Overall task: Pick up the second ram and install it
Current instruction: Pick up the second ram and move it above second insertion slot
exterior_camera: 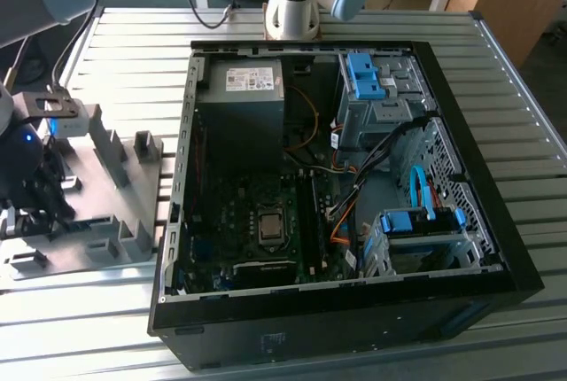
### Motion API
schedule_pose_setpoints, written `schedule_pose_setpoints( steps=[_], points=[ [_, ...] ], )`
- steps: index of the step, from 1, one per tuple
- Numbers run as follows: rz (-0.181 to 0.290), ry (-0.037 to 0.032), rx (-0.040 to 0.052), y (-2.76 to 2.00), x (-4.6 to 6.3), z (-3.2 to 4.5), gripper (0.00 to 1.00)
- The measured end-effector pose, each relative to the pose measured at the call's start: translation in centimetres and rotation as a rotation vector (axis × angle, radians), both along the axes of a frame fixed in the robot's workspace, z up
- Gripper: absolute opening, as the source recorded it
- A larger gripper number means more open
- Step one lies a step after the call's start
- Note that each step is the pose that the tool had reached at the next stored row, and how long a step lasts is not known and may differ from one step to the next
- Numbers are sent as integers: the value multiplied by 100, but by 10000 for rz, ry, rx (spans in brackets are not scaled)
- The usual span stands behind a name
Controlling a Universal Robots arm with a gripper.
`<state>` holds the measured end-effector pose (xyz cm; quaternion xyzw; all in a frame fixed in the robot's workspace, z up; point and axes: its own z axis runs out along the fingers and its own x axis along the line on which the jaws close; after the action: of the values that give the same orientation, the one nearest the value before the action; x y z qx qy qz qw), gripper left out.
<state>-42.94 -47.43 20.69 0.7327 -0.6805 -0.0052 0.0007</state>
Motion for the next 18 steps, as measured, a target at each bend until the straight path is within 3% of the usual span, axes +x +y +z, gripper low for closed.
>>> schedule_pose_setpoints(
  steps=[9, 15, 18],
  points=[
    [90, 1, 61, -12, 3, -156, 29],
    [90, 3, 60, -12, 3, -156, 29],
    [90, 2, 61, -12, 3, -157, 22]
  ],
)
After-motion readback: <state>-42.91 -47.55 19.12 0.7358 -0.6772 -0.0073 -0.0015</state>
